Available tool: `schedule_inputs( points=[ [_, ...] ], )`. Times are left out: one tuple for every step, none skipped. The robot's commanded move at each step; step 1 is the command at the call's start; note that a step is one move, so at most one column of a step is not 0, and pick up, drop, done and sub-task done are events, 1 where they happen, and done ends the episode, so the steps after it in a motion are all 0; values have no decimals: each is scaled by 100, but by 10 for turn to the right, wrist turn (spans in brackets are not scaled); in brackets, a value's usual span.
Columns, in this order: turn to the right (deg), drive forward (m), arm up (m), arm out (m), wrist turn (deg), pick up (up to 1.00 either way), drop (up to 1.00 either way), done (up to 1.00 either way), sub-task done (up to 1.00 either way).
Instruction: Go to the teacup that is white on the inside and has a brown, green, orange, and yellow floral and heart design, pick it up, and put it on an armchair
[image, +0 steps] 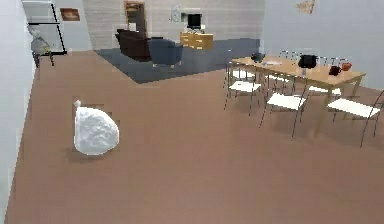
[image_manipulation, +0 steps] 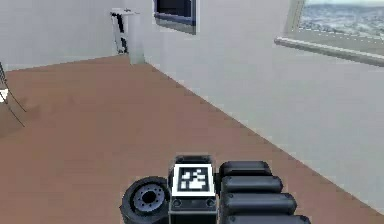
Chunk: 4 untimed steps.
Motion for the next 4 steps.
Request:
schedule_inputs(
  points=[
    [0, 100, 0, 0, 0, 0, 0, 0, 0],
    [-30, 0, 0, 0, 0, 0, 0, 0, 0],
    [0, 100, 0, 0, 0, 0, 0, 0, 0],
    [0, 100, 0, 0, 0, 0, 0, 0, 0]
  ],
)
